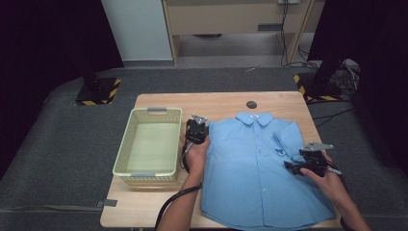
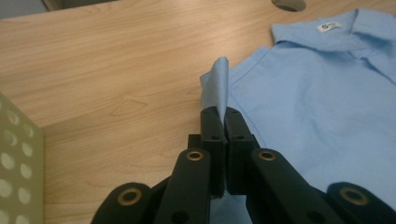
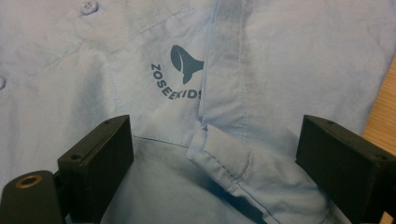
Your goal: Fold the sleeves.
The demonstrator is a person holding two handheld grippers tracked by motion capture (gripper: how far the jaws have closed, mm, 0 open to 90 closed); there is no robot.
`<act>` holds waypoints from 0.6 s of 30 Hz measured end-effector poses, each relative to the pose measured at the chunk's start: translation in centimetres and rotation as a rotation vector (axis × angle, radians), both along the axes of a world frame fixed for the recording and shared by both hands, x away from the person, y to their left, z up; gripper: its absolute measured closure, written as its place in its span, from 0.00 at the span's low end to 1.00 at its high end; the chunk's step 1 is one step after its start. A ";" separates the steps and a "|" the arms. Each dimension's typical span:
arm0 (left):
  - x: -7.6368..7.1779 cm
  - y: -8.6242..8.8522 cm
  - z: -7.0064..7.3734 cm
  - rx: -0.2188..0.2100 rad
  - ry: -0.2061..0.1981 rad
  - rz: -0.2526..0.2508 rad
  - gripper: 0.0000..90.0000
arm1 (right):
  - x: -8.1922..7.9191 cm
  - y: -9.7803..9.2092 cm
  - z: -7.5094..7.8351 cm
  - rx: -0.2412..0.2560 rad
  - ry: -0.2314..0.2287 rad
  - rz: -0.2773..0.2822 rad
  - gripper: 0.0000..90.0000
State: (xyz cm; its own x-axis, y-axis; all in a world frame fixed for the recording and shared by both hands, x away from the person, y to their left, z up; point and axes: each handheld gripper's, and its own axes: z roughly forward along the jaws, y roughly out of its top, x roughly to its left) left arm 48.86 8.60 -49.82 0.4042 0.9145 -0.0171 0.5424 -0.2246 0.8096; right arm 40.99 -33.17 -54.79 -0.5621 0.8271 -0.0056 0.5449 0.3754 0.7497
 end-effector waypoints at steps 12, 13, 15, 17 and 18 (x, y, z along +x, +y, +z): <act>0.4 0.9 2.4 0.016 -0.037 0.011 0.99 | 0.5 2.2 0.0 0.000 0.001 0.011 0.12; 0.4 1.0 2.5 0.016 -0.038 0.011 0.99 | 0.5 2.3 0.0 0.000 0.001 0.011 0.12; 0.4 1.0 2.6 0.018 -0.038 0.011 0.99 | 0.6 2.7 0.0 -0.001 0.000 0.015 0.12; 0.3 1.0 2.6 0.020 -0.038 0.008 0.99 | 0.7 3.1 0.0 -0.001 -0.001 0.020 0.12; 0.3 1.0 2.6 0.019 -0.039 0.007 0.99 | 0.7 3.3 0.0 -0.002 -0.001 0.024 0.12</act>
